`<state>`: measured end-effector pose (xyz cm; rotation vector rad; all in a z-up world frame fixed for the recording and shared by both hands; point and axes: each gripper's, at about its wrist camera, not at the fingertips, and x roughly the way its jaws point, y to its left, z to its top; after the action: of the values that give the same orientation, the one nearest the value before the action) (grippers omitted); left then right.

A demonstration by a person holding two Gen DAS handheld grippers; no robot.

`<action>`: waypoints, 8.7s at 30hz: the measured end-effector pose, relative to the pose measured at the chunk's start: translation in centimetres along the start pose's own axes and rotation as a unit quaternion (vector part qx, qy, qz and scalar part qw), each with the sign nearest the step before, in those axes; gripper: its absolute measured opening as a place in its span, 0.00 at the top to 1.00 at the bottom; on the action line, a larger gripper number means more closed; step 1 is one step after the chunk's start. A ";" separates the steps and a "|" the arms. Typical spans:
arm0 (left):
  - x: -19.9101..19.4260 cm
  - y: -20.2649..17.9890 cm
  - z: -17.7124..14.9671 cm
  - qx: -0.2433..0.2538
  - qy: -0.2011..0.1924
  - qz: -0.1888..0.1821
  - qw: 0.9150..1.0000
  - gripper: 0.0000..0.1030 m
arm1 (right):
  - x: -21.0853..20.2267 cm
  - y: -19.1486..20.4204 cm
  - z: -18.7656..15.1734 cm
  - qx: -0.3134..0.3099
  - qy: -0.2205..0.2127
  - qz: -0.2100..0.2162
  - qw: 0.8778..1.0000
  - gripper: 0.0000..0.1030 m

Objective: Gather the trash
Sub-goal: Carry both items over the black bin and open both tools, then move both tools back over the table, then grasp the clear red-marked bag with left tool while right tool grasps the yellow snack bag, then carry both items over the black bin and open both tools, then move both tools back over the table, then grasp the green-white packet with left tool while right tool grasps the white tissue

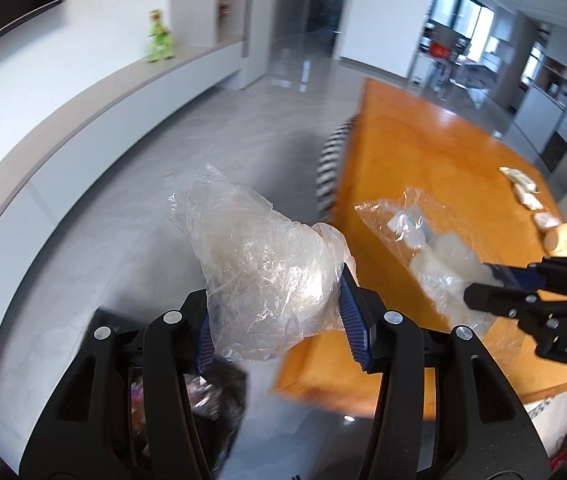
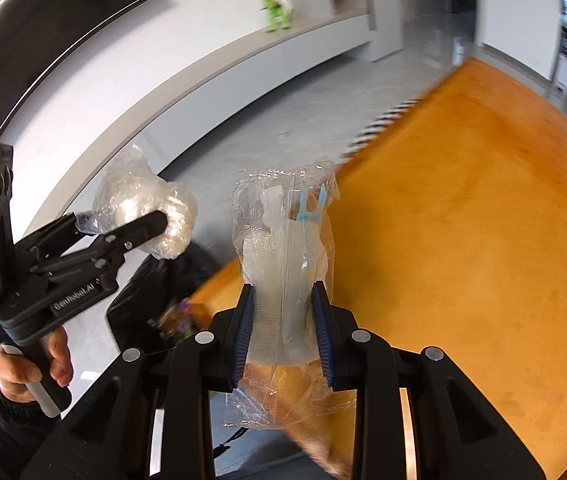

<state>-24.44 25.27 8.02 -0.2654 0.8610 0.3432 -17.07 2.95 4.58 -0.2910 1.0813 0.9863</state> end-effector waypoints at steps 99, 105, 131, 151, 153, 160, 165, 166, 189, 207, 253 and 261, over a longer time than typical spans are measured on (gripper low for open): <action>15.4 -42.7 8.1 0.185 0.174 -0.185 0.949 0.06 | -15.2 -45.1 -15.2 0.329 -0.085 -0.145 0.929 0.25; 17.6 -46.0 8.0 0.197 0.196 -0.200 0.939 0.06 | -14.0 -44.7 -15.0 0.288 -0.100 -0.108 0.946 0.51; 20.8 -61.1 5.2 0.325 0.162 -0.206 0.909 0.46 | -18.7 -36.9 -20.7 0.301 -0.077 -0.127 0.942 0.96; 8.4 -38.1 6.3 0.256 0.072 -0.217 0.939 0.56 | -15.4 -23.5 -14.7 0.173 -0.091 -0.093 0.976 0.96; 7.3 -35.0 6.2 0.244 0.060 -0.205 0.946 0.56 | -14.4 -21.8 -13.7 0.155 -0.087 -0.084 0.980 0.96; 4.3 -22.5 5.2 0.185 0.030 -0.157 0.970 0.56 | -9.5 -14.1 -9.9 0.081 -0.059 -0.047 0.994 0.96; 2.4 -14.5 3.7 0.144 0.016 -0.121 0.982 0.56 | -6.7 -8.0 -7.5 0.023 -0.043 -0.016 0.999 0.96; 1.8 -12.2 3.1 0.130 0.012 -0.109 0.985 0.56 | -6.1 -6.9 -7.1 0.010 -0.039 -0.010 0.999 0.96; -4.4 22.1 -16.4 -0.196 0.067 0.116 0.971 0.50 | 13.7 21.6 -3.1 -0.161 0.158 0.115 0.967 0.84; -4.4 23.2 -15.5 -0.259 0.071 0.136 0.954 0.06 | 13.6 22.3 -3.0 -0.147 0.146 0.113 0.972 0.36; 16.3 -34.0 14.2 0.143 0.127 -0.115 0.975 0.06 | -8.9 -39.1 -2.1 0.350 -0.046 -0.142 0.925 0.34; 21.2 -43.2 18.0 0.147 0.159 -0.119 0.969 0.06 | -7.6 -44.8 -1.8 0.369 -0.030 -0.186 0.910 0.34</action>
<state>17.96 -3.68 6.64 -0.1459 1.1697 -0.0562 16.35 -27.47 -0.95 0.1551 1.2091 0.2016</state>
